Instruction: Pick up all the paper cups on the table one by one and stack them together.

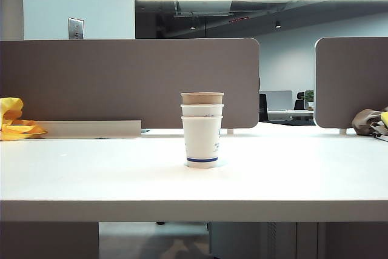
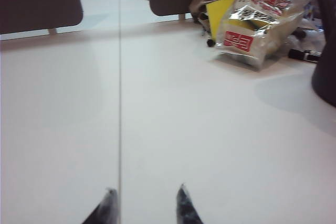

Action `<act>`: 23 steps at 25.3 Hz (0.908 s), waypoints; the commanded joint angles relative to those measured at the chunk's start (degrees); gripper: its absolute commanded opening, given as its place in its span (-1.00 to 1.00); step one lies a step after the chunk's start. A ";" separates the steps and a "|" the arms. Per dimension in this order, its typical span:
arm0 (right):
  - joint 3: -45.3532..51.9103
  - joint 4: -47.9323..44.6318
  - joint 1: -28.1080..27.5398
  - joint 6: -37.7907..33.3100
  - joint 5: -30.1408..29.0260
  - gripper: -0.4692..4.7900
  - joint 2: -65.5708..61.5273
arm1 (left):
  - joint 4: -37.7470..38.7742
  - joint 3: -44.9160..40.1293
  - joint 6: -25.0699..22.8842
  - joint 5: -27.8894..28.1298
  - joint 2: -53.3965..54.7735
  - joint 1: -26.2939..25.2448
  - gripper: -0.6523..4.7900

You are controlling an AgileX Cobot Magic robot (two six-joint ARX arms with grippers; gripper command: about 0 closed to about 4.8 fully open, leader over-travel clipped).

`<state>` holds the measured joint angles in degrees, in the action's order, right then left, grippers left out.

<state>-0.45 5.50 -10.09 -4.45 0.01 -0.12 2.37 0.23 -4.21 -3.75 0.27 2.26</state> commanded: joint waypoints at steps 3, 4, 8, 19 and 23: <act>0.39 -0.61 0.44 0.00 0.09 -0.26 0.00 | -0.74 0.17 0.13 0.04 0.04 -2.89 -0.43; 0.39 -0.61 1.33 0.00 0.09 -0.26 0.00 | -0.74 0.17 0.13 -0.13 0.04 -2.80 -0.43; 0.39 -0.61 5.60 0.00 0.09 -0.26 0.00 | -0.74 0.17 0.13 -0.15 0.04 -2.21 -0.43; 0.39 -0.63 6.88 0.00 -1.22 -0.26 0.00 | -0.72 0.17 0.13 -0.15 0.02 -2.21 -0.43; 0.39 -0.61 6.88 0.00 -1.22 -0.26 0.00 | -0.74 0.17 0.13 -0.15 0.02 -2.19 -0.43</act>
